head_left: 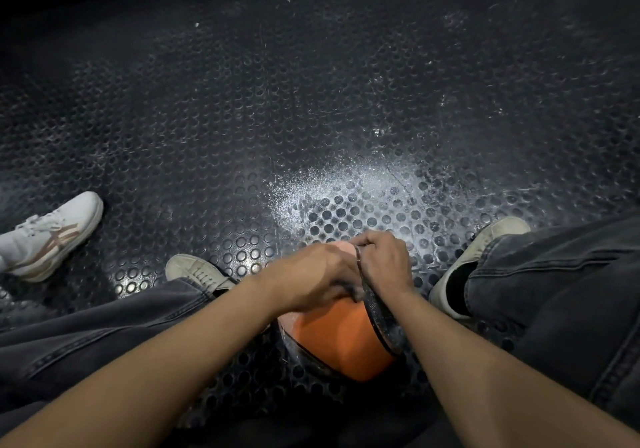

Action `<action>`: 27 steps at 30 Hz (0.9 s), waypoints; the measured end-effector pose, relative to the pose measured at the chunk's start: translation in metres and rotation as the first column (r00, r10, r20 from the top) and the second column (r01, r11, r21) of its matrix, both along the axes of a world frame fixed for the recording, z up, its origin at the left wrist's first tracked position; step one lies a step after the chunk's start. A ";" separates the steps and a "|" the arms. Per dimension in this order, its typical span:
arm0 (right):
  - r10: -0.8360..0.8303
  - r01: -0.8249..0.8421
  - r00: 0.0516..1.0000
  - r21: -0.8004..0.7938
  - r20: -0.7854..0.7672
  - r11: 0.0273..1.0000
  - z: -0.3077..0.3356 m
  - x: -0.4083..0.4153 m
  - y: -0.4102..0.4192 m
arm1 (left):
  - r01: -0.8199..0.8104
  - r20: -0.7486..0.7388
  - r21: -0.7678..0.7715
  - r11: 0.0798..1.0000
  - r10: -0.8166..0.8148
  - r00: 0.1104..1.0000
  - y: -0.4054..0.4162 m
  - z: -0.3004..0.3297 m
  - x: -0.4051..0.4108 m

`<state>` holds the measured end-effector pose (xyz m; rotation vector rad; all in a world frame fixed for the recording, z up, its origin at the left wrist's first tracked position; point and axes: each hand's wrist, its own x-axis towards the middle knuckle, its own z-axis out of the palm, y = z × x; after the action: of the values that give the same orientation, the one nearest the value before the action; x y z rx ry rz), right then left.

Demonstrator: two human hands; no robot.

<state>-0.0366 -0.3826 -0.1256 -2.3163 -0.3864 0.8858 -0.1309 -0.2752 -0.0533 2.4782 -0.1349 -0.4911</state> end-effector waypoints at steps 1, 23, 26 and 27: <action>0.022 -0.022 1.000 0.011 -0.004 1.000 0.001 -0.001 0.001 | -0.028 0.007 -0.004 1.000 0.028 1.000 0.005 -0.003 0.002; 0.087 -0.087 0.996 0.007 0.023 0.996 0.000 -0.003 0.008 | -0.113 0.042 -0.032 0.993 0.114 0.993 0.034 -0.020 -0.006; 0.061 -0.062 0.998 0.002 0.022 0.998 0.004 0.000 0.004 | -0.235 0.069 0.007 0.972 0.234 0.970 0.029 -0.027 0.005; 0.050 -0.050 0.999 -0.010 0.022 0.999 0.005 0.002 0.003 | -0.196 0.074 0.010 0.981 0.194 0.978 0.027 -0.024 -0.002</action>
<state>-0.0347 -0.3797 -0.1208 -2.3355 -0.4520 0.8886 -0.1325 -0.2481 -0.0777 2.4939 0.0835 -0.3197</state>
